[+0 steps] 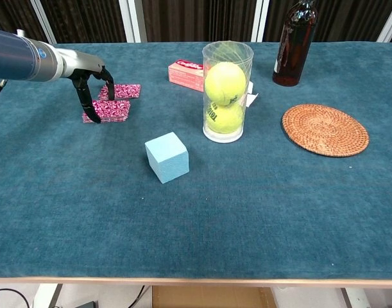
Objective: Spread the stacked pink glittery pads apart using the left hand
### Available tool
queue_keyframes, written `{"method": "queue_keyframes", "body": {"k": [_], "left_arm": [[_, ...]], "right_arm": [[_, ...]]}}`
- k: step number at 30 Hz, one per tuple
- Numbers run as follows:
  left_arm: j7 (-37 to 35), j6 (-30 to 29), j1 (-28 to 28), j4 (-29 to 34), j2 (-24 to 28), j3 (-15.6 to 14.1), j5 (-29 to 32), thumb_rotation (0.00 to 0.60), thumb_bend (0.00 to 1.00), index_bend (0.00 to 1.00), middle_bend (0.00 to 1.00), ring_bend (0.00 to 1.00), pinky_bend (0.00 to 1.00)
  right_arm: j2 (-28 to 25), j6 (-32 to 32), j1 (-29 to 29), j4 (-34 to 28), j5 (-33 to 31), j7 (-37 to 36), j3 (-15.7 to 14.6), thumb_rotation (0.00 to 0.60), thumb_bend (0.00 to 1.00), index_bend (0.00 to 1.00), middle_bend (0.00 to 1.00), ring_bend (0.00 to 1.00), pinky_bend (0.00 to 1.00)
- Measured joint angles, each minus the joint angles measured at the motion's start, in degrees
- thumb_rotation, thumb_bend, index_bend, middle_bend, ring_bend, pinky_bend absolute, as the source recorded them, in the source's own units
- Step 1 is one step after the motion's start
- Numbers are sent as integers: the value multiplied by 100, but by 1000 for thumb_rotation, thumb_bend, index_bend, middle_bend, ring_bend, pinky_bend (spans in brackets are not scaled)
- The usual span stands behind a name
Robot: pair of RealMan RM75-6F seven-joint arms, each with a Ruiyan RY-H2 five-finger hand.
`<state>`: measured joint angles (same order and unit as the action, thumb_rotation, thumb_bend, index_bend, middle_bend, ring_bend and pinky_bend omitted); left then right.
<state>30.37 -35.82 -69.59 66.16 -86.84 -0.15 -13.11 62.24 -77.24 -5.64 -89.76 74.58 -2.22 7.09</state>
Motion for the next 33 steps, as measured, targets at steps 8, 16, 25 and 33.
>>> {"method": "queue_keyframes", "body": {"k": [8,16,25,33], "left_arm": [[44,12,6,-31,-28,12,10,600,145,440,126,0,0],[106,-20,12,-77,-67,26,31,600,169,460,132,0,0],[167,-56,24,-96,-90,47,56,600,204,482,140,0,0],[204,-113,28,-18,-51,100,46,600,220,489,144,0,0]], "right_arm": [[6,-6,-3,6,9,-7,3,600,207,68,15,114,196],[-2,-32,8,1,21,-24,6,600,207,68,16,114,196],[-1,-15,1,2,21,-24,1,600,207,68,15,114,196],[6,11,-12,1,17,-15,-1,600,207,68,16,114,196]]}}
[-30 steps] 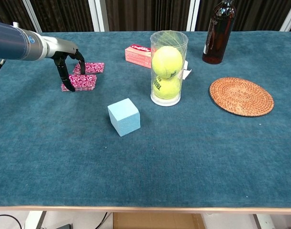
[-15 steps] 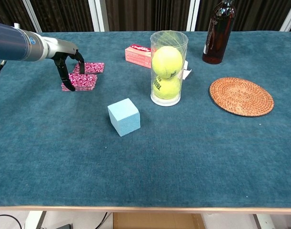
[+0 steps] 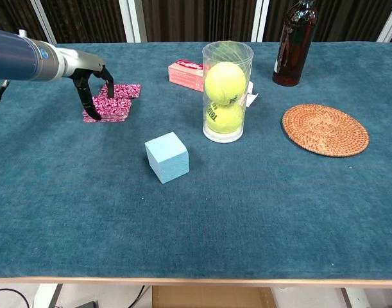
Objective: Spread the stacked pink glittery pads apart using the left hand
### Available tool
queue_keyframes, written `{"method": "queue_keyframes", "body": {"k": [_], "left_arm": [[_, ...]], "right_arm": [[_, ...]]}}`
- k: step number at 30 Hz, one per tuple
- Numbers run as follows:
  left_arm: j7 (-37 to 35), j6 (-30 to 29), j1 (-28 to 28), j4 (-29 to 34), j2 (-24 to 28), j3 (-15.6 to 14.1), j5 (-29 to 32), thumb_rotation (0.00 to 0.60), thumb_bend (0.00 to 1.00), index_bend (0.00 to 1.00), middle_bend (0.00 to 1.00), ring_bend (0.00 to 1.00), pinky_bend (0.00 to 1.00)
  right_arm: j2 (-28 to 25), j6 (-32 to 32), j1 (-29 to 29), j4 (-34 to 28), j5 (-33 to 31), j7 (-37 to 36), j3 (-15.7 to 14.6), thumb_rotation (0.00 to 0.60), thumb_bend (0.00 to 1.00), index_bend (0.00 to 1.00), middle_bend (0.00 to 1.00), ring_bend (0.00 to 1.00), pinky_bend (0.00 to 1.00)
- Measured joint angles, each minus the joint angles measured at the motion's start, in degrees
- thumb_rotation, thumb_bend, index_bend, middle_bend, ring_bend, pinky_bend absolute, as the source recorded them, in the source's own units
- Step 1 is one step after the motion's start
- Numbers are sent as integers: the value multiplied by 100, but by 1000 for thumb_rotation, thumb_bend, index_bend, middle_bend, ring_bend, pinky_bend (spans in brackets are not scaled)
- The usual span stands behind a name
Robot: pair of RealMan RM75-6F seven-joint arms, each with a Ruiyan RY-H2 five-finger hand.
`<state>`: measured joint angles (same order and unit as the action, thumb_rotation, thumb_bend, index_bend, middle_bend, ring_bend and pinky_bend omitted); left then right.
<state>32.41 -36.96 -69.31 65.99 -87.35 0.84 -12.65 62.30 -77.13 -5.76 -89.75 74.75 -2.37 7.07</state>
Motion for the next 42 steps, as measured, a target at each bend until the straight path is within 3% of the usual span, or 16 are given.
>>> {"method": "queue_keyframes", "body": {"k": [42], "left_arm": [[-205,-15,180,294,271,212,-232,600,251,513,160,0,0]], "right_arm": [[-29,80,-20,-70,-69,40,-8,600,207,68,16,114,196]]}}
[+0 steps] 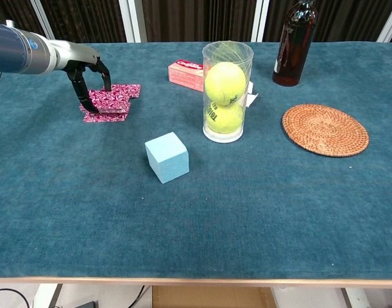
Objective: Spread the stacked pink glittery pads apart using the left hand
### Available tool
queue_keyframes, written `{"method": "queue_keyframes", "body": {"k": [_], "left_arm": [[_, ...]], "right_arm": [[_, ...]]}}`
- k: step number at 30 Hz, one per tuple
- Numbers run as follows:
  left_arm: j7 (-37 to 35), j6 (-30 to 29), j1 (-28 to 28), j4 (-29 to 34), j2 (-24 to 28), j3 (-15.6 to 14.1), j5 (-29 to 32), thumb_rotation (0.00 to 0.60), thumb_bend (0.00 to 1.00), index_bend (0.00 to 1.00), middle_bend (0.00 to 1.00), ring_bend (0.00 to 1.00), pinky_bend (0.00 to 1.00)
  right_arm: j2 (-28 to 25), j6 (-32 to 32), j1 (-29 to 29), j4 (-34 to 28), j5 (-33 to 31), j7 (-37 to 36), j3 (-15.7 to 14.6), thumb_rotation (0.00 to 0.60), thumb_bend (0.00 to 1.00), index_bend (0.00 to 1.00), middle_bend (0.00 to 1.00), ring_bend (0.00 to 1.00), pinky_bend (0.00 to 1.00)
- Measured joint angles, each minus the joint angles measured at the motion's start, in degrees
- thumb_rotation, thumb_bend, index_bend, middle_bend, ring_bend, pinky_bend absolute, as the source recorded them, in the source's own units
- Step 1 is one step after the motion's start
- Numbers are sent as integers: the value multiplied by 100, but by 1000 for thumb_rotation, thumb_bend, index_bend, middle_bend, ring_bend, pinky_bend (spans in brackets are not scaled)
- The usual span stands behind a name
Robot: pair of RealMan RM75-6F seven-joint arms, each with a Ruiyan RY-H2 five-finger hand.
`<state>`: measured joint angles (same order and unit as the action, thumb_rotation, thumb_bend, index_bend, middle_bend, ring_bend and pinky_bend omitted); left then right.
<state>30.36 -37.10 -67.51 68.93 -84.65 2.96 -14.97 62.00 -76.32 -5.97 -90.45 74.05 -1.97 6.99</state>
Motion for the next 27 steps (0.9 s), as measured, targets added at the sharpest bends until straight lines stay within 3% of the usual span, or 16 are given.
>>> {"method": "queue_keyframes", "body": {"k": [8,13,22,27], "left_arm": [[-88,-36,30,212,104,57,-93,600,252,514,161,0,0],[-52,-144,27,747,348,22,-16,600,252,514,161,0,0],[66,-1006,184,1910,799,-152,-58,600,251,514,160,0,0],[31,-1384,423,2454,949,-243,-406,600,251,514,160,0,0]], "right_arm": [[-4,-1,0,1,-18,-10,8,600,207,68,16,114,196],[4,26,-15,-12,-7,6,-1,600,207,68,16,114,196],[-25,-33,8,-70,69,-15,-26,600,206,68,16,114,196],[-40,-47,21,-67,64,-64,-20,600,206,68,16,114,196]]}}
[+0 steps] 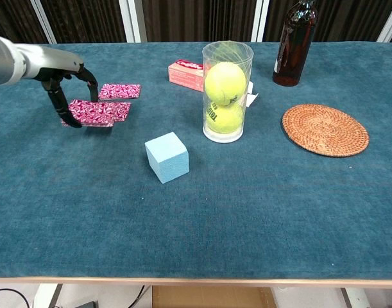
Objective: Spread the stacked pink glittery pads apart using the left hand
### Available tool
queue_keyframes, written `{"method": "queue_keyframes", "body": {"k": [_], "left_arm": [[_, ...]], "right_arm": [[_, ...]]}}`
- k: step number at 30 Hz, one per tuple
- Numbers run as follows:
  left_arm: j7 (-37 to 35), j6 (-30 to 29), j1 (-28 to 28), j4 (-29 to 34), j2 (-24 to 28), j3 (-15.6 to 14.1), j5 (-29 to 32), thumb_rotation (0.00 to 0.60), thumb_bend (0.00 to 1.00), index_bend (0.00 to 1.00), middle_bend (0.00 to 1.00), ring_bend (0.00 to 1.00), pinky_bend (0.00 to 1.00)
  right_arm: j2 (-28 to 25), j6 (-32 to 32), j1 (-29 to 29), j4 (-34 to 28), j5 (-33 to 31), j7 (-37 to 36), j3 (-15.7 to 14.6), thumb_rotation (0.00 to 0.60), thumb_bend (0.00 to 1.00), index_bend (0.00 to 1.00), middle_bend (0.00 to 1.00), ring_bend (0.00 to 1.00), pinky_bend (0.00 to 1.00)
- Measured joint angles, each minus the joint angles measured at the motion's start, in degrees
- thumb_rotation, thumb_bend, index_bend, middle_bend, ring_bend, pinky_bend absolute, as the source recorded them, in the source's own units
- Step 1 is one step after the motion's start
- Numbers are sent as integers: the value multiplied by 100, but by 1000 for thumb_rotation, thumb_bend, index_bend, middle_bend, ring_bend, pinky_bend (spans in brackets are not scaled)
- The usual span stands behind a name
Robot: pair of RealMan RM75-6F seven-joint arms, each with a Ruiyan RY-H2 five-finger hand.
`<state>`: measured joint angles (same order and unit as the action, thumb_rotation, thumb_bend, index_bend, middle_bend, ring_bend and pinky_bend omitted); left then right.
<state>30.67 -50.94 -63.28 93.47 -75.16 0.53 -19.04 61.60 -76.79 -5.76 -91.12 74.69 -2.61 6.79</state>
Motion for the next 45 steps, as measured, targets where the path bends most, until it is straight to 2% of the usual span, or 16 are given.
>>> {"method": "queue_keyframes", "body": {"k": [3,10,26,36,45], "left_arm": [[-17,-274,185,234,19,-77,-325,600,251,514,160,0,0],[39,-451,414,409,-42,-181,-644,600,251,514,160,0,0],[181,-377,572,-28,-433,-77,-759,600,248,510,158,0,0],[337,-276,603,-65,-453,-50,-738,600,165,417,148,0,0],[516,-281,597,7,-385,-66,-714,600,162,375,144,0,0]], "right_arm": [[-12,-5,8,2,-4,-31,3,600,206,68,16,114,196],[-29,-10,20,11,-9,-77,6,600,207,68,16,114,196],[-47,4,27,17,-47,-92,16,600,206,68,16,114,197],[-38,24,27,-44,-178,23,46,600,207,72,15,114,196],[-43,42,31,-101,-283,96,70,600,206,72,16,114,196]]}}
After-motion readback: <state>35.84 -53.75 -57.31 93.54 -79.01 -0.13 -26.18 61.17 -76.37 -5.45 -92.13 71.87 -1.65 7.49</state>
